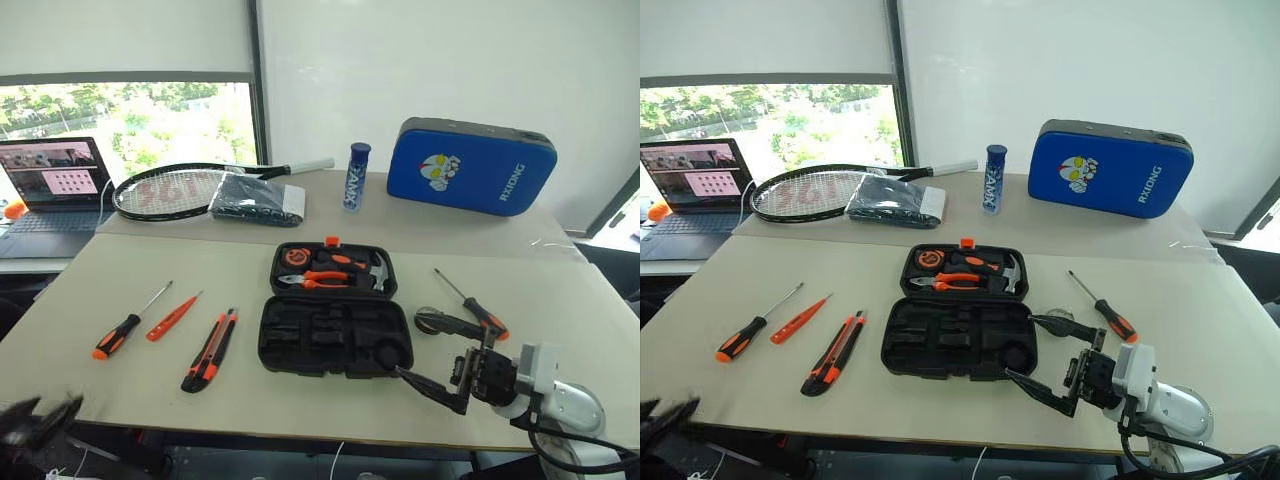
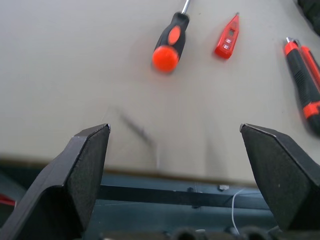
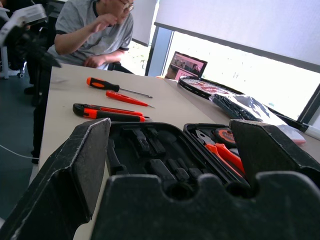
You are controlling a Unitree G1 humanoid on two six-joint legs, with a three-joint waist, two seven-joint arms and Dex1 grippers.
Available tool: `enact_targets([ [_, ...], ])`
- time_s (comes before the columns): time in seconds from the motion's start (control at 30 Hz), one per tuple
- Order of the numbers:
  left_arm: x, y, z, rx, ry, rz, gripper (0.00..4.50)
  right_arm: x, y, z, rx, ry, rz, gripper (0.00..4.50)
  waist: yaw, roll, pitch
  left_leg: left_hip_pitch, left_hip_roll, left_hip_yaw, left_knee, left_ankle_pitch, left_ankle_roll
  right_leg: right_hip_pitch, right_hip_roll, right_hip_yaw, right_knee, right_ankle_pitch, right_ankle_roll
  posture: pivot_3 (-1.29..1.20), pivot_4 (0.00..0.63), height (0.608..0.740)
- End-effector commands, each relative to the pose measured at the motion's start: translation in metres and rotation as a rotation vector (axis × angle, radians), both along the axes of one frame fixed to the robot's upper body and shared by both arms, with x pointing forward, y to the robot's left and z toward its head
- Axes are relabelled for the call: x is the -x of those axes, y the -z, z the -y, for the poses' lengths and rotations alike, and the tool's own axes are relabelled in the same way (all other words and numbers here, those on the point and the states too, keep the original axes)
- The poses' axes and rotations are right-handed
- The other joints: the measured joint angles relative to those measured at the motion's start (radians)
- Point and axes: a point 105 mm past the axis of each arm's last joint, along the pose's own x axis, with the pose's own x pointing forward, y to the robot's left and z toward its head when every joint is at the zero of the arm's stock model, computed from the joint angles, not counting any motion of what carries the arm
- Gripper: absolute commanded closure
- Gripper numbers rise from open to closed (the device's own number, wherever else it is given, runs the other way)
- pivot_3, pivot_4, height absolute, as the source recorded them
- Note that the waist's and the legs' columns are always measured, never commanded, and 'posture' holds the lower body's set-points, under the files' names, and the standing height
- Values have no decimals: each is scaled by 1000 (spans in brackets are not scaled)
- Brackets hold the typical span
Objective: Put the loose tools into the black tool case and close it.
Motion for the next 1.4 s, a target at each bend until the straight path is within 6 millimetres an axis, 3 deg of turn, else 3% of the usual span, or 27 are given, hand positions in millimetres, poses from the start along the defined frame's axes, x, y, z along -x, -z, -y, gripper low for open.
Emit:
enact_targets([
  [0.03, -30, -14, 11, -24, 82, -132, 16, 6, -9, -4, 13, -36, 35, 61, -2, -1, -1, 0, 0, 0, 0, 0, 0, 0, 0, 0, 0, 0, 0, 0, 150, 740],
  [0.1, -46, -19, 13, -35, 104, -190, 16, 6, -10, -6, 13, -45, 33, 61, -3, 0, 0, 0, -1, 0, 0, 0, 0, 0, 0, 0, 0, 0, 0, 0, 150, 740],
  [0.3, -94, -17, -12, -139, 10, -331, 16, 7, -14, -13, 4, -71, 22, 61, -16, 3, 1, -1, -1, 0, -1, 0, 0, -2, 1, 0, 1, 0, 0, 0, 150, 740],
  [0.47, -106, -1, -10, -197, 89, -456, 16, 6, -14, -14, 10, -74, 22, 61, -16, 3, 1, -4, -1, -1, -2, -1, -1, -4, 2, 0, 1, 1, -1, 0, 150, 740],
  [0.57, -108, 5, -12, -194, 102, -491, 679, 7, -13, -15, 8, -65, 22, 0, -11, 3, 1, -5, -1, -1, -2, -1, -1, -5, 2, -1, 1, 1, -1, 0, 150, 740],
  [0.8, -112, 1, -21, -179, 93, -447, 3350, 8, -11, -14, 14, -47, 15, 0, -11, 3, 1, -4, -2, -1, -2, 0, -2, -5, 2, 0, 3, 0, -1, 0, 150, 740],
  [0.83, -115, -6, -23, -184, 105, -395, 3619, 8, -11, -13, 17, -42, 13, 0, -11, 3, 1, -4, -1, -1, -2, 0, -2, -5, 2, 0, 4, 0, -1, 0, 150, 740],
  [0.9, -117, -17, -24, -150, 113, -320, 3678, 8, -10, -10, 22, -32, 8, 0, -12, 3, 1, -3, -1, -1, -1, 0, -2, -5, 2, 0, 5, 0, -1, 0, 150, 740],
  [1.0, -123, -69, 16, -162, 458, 80, 3678, 10, -8, -2, 39, -1, 0, 0, -9, 2, 2, -5, -1, -2, -1, 1, -3, -6, 2, -1, 6, 0, -2, 0, 150, 740],
  [1.07, -122, -83, 29, -177, 538, 162, 3678, 11, -8, 3, 50, 17, -3, 0, 1, 2, 1, -6, -1, -2, -1, 1, -4, -7, 0, -2, 6, 0, -2, 0, 150, 740],
  [1.13, -128, -91, 54, -198, 658, 204, 3678, 12, -7, 8, 62, 42, -9, 0, 11, 2, 1, -6, -2, -2, 0, 1, -4, -6, -1, -2, 6, 0, -2, 0, 150, 740],
  [1.2, -136, -85, 89, -198, 801, 90, 3678, 13, -6, 14, 76, 73, -18, 0, 20, 2, 1, -6, -3, -2, 0, 1, -4, -5, -1, -2, 6, 0, -1, 0, 150, 740],
  [1.27, -143, -75, 120, -321, 950, 13, 3678, 13, -6, 18, 72, 105, -19, 0, 30, 2, 1, -6, -3, -3, 3, 1, -4, -3, 0, -4, 7, -1, -1, 0, 150, 740],
  [1.4, -171, -62, 178, -554, 1122, 1, 3678, 7, -9, 32, 31, 210, -35, 0, 32, 2, 1, -6, -4, -2, 7, 1, -4, -2, 0, -2, 7, 0, 1, 0, 150, 740],
])
